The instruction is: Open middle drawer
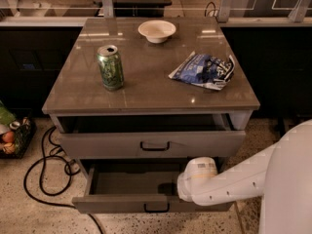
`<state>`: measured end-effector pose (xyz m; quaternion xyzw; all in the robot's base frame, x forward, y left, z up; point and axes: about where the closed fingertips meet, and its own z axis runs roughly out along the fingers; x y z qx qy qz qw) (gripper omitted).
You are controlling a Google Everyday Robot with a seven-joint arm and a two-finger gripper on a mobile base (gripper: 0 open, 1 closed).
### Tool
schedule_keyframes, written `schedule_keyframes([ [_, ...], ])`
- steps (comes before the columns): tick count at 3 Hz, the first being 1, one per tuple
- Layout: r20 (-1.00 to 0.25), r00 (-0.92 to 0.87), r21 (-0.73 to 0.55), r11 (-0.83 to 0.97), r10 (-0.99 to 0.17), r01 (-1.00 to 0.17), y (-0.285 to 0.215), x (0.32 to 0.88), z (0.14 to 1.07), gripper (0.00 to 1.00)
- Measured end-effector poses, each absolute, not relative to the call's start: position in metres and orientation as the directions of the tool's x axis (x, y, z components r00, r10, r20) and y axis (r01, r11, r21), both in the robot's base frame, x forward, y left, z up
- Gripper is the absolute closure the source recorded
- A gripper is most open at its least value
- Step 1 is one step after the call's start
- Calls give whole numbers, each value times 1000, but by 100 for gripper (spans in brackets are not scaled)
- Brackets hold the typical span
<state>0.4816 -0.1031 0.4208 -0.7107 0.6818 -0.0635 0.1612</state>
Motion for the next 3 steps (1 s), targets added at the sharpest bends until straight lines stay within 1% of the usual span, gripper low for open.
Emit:
schedule_keyframes([
  [3,-126,78,-228,-47,-989,-972,-93,446,418,100],
])
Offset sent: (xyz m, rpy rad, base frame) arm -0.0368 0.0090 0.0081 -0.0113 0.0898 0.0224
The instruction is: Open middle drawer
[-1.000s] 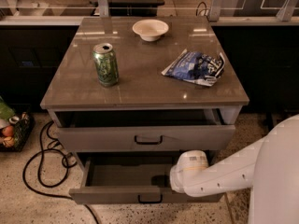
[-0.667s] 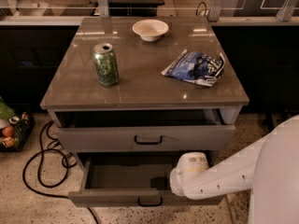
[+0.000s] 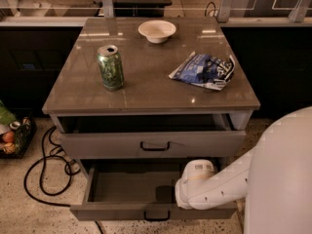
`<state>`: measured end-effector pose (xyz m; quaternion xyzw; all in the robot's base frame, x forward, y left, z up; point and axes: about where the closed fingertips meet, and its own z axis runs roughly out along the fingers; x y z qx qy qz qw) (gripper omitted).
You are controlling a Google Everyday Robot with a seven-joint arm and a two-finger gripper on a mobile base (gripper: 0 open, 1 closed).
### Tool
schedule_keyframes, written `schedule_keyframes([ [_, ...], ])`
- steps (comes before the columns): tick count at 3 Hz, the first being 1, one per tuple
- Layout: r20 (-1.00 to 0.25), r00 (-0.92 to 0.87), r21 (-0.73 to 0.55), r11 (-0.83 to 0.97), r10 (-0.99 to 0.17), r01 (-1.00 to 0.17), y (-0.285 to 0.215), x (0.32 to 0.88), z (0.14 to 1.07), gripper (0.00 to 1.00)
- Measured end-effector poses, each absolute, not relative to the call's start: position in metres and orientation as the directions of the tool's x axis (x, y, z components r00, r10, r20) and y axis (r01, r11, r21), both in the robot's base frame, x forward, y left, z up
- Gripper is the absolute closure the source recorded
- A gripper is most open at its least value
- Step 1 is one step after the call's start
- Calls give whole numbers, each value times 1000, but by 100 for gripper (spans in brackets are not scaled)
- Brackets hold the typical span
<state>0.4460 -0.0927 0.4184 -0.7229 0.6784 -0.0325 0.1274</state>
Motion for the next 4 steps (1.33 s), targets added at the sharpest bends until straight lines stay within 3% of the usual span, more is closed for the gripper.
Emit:
schedule_keyframes([
  [4,-126,83,-166,-61,-989,-984,-89,425,419,100],
])
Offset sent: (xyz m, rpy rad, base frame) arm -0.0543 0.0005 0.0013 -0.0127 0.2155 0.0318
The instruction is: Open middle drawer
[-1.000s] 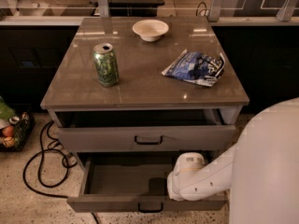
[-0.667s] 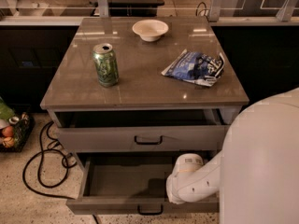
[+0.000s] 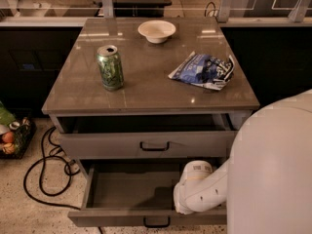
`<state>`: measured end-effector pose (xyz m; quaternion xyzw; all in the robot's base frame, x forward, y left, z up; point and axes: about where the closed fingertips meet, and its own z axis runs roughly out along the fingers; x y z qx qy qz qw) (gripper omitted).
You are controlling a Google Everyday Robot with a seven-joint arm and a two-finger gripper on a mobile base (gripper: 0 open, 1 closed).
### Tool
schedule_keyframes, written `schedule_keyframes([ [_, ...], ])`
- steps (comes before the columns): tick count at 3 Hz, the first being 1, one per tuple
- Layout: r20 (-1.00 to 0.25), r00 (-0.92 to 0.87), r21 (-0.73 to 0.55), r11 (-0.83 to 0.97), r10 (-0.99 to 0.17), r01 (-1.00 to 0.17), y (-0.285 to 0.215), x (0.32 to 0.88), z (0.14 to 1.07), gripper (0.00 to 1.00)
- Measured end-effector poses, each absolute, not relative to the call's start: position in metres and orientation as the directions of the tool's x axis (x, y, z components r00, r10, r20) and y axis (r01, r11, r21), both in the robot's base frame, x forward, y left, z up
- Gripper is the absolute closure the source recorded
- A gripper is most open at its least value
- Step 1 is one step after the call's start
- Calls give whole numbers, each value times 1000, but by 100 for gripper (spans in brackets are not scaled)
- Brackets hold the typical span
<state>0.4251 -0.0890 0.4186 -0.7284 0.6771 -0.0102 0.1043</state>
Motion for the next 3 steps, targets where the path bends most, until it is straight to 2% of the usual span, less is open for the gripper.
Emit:
schedule_keyframes([
  [1,-112,72,-106,-60,-991,-993,-90,399,415,100],
  [3,-107,71,-86,-61,-992,-994,-90,390,419,97],
])
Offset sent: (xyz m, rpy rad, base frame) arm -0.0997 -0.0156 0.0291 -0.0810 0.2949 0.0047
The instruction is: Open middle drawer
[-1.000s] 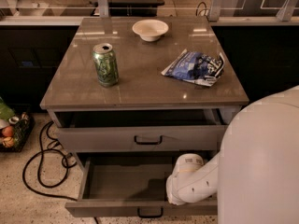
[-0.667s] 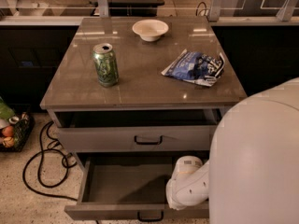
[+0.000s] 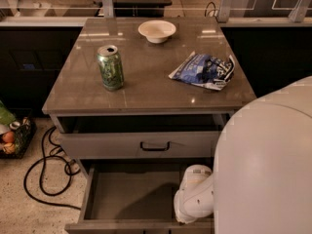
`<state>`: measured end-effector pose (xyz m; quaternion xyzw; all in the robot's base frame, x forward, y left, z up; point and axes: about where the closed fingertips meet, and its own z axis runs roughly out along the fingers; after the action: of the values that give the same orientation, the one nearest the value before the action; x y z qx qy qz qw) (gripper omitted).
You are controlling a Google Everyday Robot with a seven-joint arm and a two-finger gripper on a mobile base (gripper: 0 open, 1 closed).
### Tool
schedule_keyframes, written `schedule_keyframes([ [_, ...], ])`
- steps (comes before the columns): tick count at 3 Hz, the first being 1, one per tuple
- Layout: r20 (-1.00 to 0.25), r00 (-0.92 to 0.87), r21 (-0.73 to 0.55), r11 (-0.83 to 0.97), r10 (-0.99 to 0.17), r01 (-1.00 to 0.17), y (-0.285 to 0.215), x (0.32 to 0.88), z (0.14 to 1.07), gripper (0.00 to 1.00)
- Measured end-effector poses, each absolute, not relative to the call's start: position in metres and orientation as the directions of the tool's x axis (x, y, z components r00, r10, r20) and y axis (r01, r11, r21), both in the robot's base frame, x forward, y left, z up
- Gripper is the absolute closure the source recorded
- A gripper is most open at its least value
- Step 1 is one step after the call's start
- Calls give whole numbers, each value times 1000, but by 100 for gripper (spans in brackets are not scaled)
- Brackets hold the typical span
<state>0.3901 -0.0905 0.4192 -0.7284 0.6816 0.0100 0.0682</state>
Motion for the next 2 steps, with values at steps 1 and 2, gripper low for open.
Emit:
schedule_keyframes([
  [1,-107,71,-86,-62,-992,-994,-90,390,419,74],
  [2,-108,72,-86,-62,-992,-994,-90,390,419,51],
])
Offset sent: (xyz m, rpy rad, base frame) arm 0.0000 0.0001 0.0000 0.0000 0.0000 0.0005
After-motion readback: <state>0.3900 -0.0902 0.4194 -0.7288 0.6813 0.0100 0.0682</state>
